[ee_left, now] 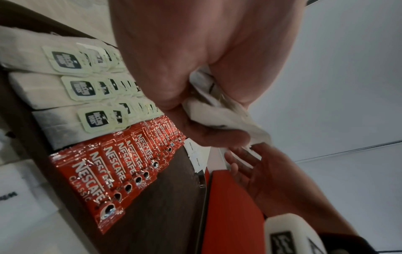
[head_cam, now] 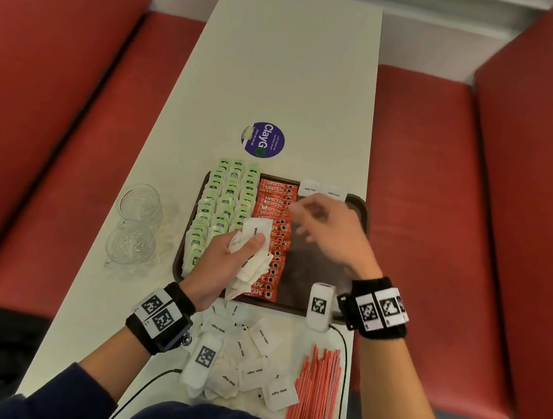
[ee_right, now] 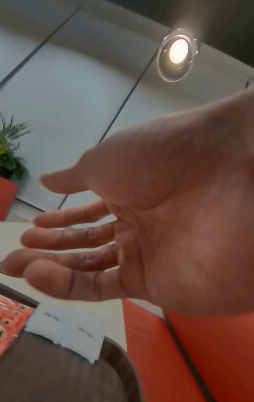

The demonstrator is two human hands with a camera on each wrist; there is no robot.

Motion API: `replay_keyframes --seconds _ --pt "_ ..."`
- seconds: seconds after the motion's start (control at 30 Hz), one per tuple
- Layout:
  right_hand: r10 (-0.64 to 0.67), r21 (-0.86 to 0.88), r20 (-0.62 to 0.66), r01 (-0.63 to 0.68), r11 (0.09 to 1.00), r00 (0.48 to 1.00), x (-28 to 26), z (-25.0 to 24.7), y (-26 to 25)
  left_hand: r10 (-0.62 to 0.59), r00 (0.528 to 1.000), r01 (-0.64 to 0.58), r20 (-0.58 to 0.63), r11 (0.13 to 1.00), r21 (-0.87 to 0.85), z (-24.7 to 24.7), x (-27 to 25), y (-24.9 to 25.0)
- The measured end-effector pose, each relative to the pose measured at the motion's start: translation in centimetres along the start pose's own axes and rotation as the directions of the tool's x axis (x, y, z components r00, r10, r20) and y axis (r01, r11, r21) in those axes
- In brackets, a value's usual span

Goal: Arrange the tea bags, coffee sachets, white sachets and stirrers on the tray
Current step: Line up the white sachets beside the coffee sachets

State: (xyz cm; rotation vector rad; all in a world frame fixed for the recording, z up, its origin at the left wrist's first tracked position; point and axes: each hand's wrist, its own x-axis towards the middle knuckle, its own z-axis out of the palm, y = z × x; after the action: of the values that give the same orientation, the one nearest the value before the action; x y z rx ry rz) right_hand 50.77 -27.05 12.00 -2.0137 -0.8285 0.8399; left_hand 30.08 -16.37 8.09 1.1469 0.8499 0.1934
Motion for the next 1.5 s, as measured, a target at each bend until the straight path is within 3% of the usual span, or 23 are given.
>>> replay_keyframes --seconds 0.17,0.37,0.43,0.53,0.6,0.67,0.73,0.9,1.07,1.17,1.3,1.5 --pt "-0.095 -0.026 0.118 0.098 0.995 0.988 -1.8 1.5 -0.2 0.052 0.994 -0.062 0.095 0.993 0.102 0.7 -0.2 0.4" --pt "-0.112 0.090 -0.036 0.115 0.989 0.993 -1.5 0.7 0.6 0.071 0.991 -0.091 0.116 0.980 0.179 -0.1 -0.4 0.0" --pt "-0.168 -0.012 -0.031 0.167 0.986 0.985 -1.3 0.0 0.7 0.087 0.991 -0.106 0.104 0.976 0.190 -0.6 -0.3 0.0" --pt "-0.242 -0.269 0.128 0.269 0.925 0.962 -1.0 0.0 0.7 0.125 0.989 -0.137 0.074 0.975 0.176 -0.8 -0.3 0.3" --pt "-0.254 -0.329 0.194 0.307 0.893 0.948 -1.0 0.7 0.3 0.151 0.986 -0.162 0.074 0.971 0.174 -0.4 -0.2 0.5" --pt "-0.284 -0.314 0.169 0.325 0.892 0.944 -1.0 1.2 0.0 0.171 0.984 -0.178 0.057 0.970 0.168 0.1 0.1 0.6" --pt "-0.273 -0.221 0.089 0.286 0.932 0.958 -1.0 1.2 0.1 0.175 0.985 -0.173 -0.003 0.976 0.130 0.4 0.5 0.6" --pt "-0.048 0.037 0.018 0.048 0.998 0.999 -0.9 1.0 1.3 0.174 0.975 -0.163 -0.138 0.983 0.088 0.7 1.4 0.6" --pt "-0.007 0.276 -0.018 0.012 0.961 1.000 0.3 1.3 2.7 0.148 0.983 -0.141 -0.109 0.987 0.072 0.8 1.6 0.7" --pt "0.050 0.188 -0.186 -0.014 0.982 0.981 3.2 0.6 5.5 0.123 0.987 -0.120 -0.101 0.992 0.037 0.6 1.3 0.8" --pt "0.063 -0.016 -0.392 -0.076 0.997 0.918 7.3 -0.4 8.6 0.043 0.987 -0.051 -0.152 0.998 -0.048 0.2 0.7 0.6" --pt "0.073 -0.147 -0.319 -0.125 0.981 0.945 10.8 0.6 10.6 -0.099 0.985 0.070 -0.143 0.978 -0.196 -1.1 0.3 0.2"
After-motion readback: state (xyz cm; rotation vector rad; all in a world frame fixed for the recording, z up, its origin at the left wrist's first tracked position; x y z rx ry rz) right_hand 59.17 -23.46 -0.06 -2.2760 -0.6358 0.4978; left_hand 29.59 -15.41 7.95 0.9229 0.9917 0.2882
